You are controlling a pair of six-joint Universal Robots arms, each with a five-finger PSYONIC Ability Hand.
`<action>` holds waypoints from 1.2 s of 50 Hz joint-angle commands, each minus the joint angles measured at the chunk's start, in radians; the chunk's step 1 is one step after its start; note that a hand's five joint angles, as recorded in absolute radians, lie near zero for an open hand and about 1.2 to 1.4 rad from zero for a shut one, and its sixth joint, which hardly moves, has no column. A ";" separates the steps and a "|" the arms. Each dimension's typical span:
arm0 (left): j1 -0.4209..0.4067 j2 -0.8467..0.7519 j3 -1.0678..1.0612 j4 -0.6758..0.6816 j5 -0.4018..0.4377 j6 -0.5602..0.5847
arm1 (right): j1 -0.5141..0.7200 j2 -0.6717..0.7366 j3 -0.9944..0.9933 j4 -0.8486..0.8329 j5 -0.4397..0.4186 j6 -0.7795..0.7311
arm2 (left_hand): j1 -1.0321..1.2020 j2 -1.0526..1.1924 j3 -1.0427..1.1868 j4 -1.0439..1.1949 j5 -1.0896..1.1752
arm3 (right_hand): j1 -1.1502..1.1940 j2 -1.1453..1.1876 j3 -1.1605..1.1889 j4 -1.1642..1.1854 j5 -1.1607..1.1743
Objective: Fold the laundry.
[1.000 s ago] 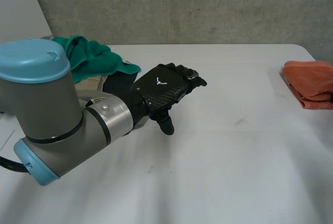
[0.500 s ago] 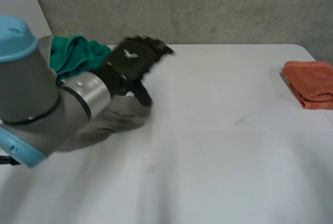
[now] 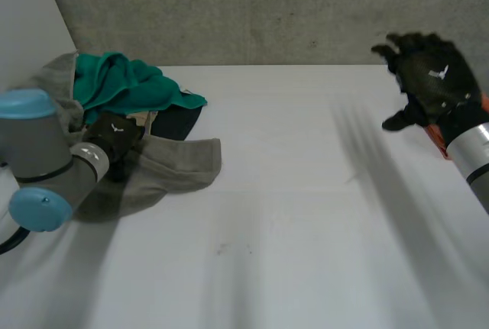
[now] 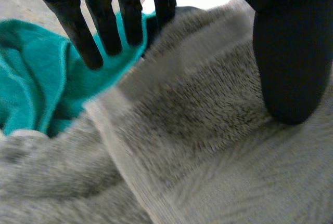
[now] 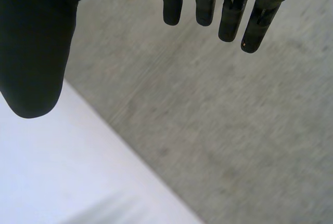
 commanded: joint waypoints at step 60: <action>-0.004 0.433 -0.453 0.020 0.009 -0.244 | 0.270 0.076 -0.123 0.741 0.056 -0.141 | 0.134 0.147 0.156 0.154 0.150 | 0.009 -0.013 -0.005 -0.029 -0.025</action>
